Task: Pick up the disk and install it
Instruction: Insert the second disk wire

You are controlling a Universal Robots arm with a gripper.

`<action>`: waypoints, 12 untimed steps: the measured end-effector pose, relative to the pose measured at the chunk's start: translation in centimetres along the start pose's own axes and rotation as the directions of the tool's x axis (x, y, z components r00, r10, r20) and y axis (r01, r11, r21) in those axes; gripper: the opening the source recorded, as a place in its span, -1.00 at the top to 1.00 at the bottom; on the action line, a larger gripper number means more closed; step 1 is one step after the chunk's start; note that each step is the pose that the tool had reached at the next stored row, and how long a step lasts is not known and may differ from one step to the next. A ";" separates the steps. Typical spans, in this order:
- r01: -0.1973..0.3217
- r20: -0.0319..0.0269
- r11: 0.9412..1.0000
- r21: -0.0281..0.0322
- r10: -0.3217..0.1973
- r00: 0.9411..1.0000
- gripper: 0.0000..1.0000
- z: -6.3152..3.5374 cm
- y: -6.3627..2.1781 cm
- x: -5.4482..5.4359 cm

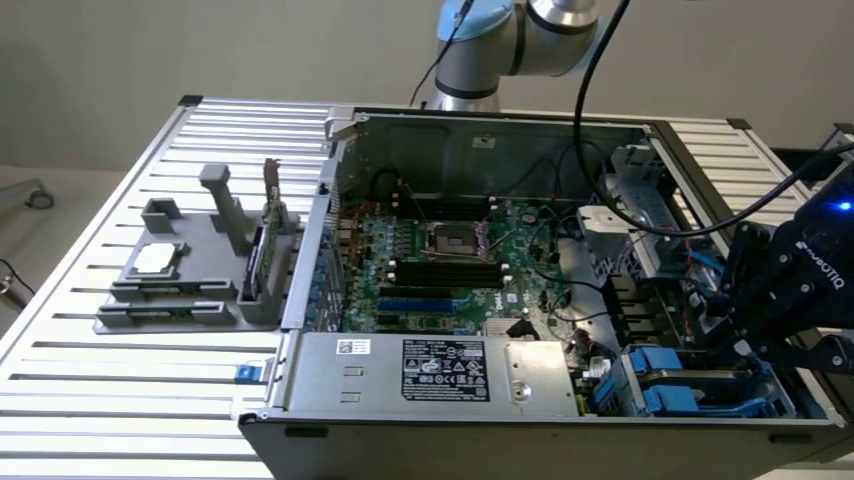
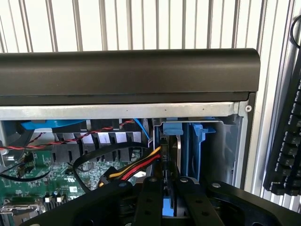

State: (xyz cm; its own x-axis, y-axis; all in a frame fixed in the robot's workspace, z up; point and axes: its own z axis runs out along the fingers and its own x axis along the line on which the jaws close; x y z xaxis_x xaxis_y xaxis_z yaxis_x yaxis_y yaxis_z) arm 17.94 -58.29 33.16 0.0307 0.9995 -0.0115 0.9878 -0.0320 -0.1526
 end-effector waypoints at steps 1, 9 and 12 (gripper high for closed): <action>0.000 0.000 1.000 0.000 0.000 1.000 0.67 0.01 0.00 0.0; 0.000 0.000 1.000 0.000 0.000 1.000 0.67 0.02 0.01 0.0; 0.000 0.000 1.000 0.000 0.000 1.000 0.67 0.02 0.01 0.0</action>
State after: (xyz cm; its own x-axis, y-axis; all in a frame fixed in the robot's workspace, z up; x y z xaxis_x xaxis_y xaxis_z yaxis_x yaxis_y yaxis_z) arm 17.95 -58.28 33.14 0.0306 0.9995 -0.0113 0.9878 -0.0319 -0.1525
